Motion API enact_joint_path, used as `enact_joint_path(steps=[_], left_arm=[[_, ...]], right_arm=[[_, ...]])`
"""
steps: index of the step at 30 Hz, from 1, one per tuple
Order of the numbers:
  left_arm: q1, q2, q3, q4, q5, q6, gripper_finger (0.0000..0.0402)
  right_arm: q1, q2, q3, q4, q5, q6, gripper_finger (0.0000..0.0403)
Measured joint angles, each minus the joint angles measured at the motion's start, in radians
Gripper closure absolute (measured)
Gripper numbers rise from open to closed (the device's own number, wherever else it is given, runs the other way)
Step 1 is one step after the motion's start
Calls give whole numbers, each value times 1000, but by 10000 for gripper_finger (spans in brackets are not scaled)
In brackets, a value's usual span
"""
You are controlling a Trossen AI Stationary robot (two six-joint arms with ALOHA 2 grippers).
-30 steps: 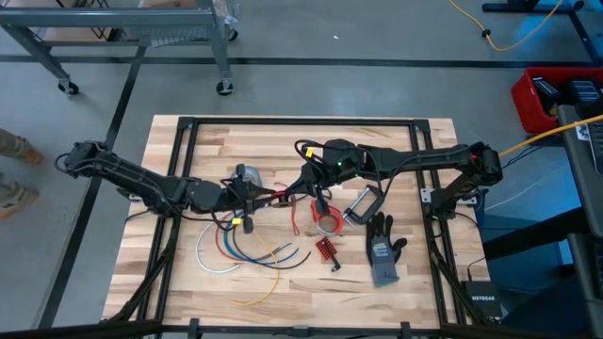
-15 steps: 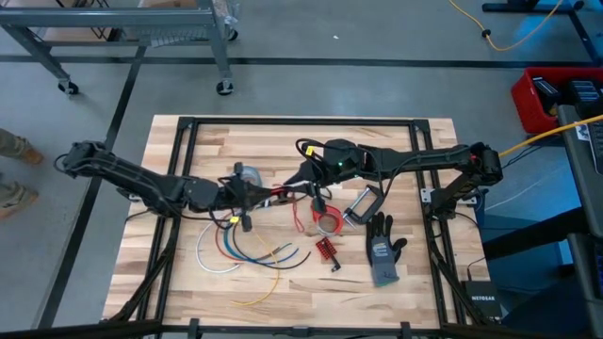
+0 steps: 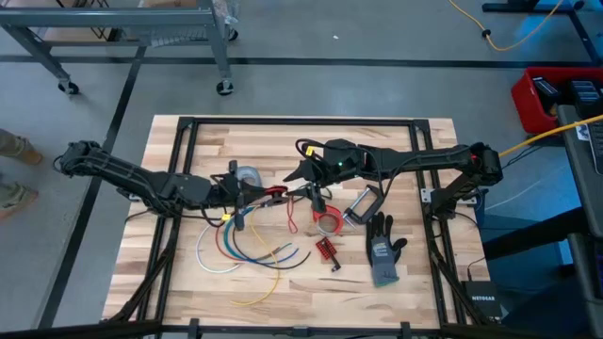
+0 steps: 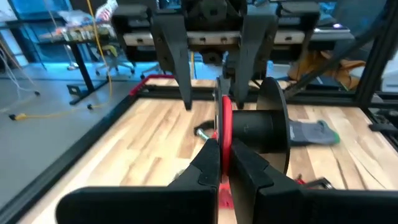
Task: Coil cords
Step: Uncoil the red wire from the spool
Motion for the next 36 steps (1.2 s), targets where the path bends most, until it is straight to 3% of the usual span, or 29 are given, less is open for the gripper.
enact_joint_path(steps=[16,36], left_arm=[[-31,0,0,-1,3,-23,398],[-31,32,0,68,42,-4,397]], right_arm=[[0,0,0,-1,-45,-1,268],[1,-1,0,-4,-53,-1,272]])
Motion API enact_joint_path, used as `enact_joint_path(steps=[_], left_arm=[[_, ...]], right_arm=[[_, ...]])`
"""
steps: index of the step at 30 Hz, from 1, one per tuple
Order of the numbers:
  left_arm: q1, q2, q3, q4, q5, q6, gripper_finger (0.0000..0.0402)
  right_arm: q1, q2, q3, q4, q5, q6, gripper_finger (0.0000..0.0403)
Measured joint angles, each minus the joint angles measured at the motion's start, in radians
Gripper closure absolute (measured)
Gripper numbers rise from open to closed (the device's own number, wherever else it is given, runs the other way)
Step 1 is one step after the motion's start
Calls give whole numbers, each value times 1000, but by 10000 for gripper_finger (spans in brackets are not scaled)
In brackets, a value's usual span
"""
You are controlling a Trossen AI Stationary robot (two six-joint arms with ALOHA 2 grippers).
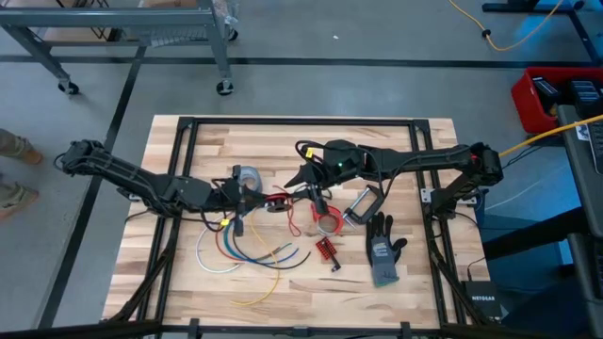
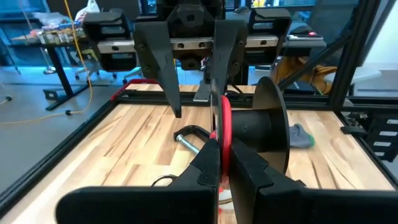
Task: Coil cords
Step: Uncoil the red wire from the spool
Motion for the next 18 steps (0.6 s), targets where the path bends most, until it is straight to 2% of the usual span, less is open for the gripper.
enact_joint_path(steps=[7,14,18], left_arm=[[-4,0,0,4,3,-2,397],[-5,0,0,5,11,-4,397],[-7,0,0,4,10,-4,397]], right_arm=[[0,0,0,1,-4,0,272],[-1,0,0,6,-60,0,273],[-1,0,0,6,-63,0,294]])
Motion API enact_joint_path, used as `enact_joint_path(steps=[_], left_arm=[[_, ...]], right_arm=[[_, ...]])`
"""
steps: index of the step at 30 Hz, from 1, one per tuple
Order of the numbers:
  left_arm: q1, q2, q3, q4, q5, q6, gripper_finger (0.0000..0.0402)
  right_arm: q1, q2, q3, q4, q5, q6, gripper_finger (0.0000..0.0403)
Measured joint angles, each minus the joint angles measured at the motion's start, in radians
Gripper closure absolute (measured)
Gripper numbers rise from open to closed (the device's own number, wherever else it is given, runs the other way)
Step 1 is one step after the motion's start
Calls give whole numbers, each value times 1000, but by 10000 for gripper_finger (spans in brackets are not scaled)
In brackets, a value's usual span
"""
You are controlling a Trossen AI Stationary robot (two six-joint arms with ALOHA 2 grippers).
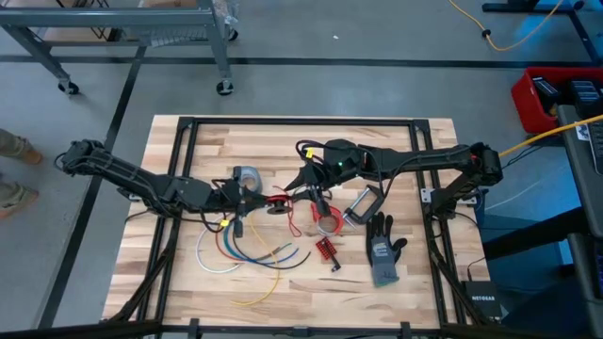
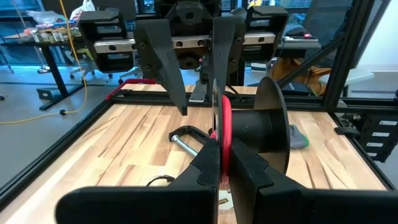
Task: Coil cords
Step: Uncoil the red wire from the spool
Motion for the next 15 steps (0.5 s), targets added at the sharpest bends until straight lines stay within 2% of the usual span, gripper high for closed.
enact_joint_path(steps=[8,15], left_arm=[[0,0,0,-2,0,0,397],[1,0,0,-2,0,-1,388]], right_arm=[[1,0,0,-4,-7,0,391],[1,0,0,-4,-5,0,395]])
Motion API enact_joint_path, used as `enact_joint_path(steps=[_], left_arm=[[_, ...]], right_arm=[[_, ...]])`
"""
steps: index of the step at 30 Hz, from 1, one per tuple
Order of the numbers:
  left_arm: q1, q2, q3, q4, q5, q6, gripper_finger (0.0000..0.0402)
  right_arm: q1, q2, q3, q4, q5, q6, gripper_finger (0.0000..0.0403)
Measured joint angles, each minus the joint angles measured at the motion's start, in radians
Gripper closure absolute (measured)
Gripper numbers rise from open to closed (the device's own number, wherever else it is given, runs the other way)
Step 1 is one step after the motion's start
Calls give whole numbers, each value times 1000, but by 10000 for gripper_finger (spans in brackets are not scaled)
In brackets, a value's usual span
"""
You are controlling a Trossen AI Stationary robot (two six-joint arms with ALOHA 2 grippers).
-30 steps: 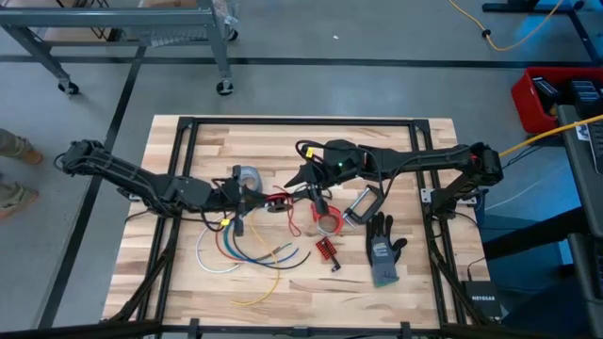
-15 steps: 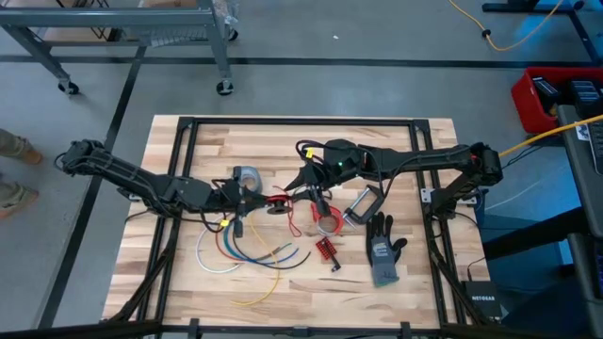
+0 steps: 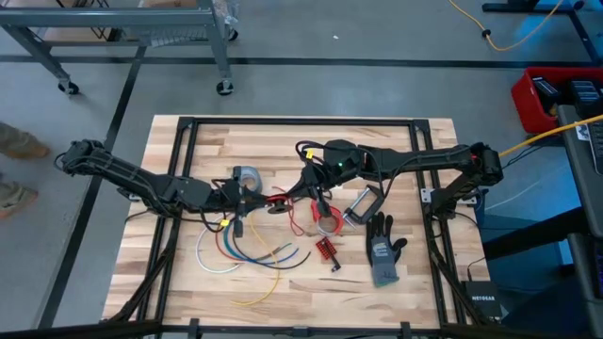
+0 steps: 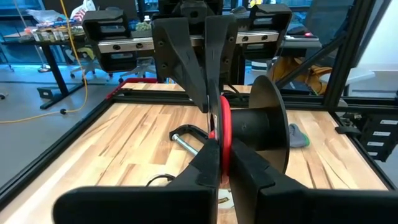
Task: Coil cords
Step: Uncoil the red wire from the spool
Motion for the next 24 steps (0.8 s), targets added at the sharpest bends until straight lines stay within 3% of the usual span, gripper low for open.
enact_joint_path(steps=[8,13,18,24], left_arm=[[-1,-3,0,2,-106,-35,335],[0,-24,0,5,-165,-25,299],[0,-55,0,-10,-167,-50,281],[0,-50,0,-95,-167,-214,287]], right_arm=[[-1,0,0,-17,16,1,399],[-1,0,0,-74,79,0,400],[0,0,0,-106,260,-1,401],[-1,0,0,-72,538,0,402]])
